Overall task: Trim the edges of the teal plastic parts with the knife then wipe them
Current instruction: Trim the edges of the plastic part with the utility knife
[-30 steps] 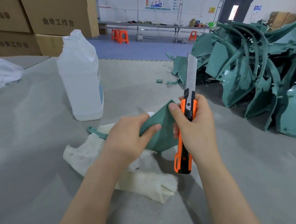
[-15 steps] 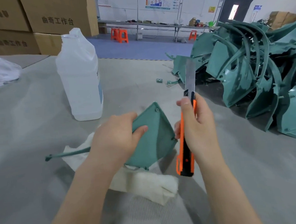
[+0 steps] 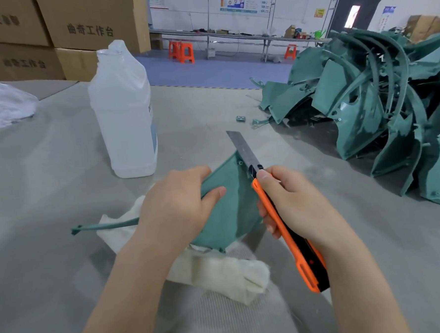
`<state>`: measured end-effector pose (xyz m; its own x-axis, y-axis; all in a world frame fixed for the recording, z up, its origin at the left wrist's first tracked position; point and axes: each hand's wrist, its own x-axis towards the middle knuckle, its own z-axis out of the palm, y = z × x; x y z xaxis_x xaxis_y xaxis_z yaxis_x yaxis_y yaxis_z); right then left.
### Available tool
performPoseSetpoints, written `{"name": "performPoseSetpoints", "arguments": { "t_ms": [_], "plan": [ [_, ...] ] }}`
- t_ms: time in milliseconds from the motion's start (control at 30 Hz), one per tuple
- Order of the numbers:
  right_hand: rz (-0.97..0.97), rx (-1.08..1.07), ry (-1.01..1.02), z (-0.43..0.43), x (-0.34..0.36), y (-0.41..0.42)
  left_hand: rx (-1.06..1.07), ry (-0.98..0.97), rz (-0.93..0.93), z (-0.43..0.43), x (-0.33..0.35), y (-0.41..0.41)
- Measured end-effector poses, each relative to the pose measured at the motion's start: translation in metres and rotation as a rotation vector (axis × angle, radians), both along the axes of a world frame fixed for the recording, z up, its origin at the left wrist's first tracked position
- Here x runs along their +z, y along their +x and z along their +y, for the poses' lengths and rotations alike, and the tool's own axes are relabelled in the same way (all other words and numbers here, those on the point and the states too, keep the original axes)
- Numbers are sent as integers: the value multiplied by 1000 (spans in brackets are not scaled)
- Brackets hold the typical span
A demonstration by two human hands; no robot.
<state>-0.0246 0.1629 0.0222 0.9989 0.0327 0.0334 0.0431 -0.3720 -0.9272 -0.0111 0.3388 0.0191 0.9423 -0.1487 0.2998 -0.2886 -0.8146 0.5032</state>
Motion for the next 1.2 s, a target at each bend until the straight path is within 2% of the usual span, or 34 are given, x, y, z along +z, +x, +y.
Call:
{"name": "performPoseSetpoints", "arguments": {
  "t_ms": [433, 700, 967, 1200],
  "plan": [
    [12, 59, -53, -2, 5, -4, 1, 7, -21, -1, 1, -3],
    [64, 227, -58, 11, 6, -9, -9, 12, -37, -2, 3, -4],
    [25, 64, 0, 5, 7, -6, 11, 18, -10, -3, 3, -3],
    [46, 124, -69, 6, 8, -9, 26, 19, -16, -4, 3, -3]
  ]
}}
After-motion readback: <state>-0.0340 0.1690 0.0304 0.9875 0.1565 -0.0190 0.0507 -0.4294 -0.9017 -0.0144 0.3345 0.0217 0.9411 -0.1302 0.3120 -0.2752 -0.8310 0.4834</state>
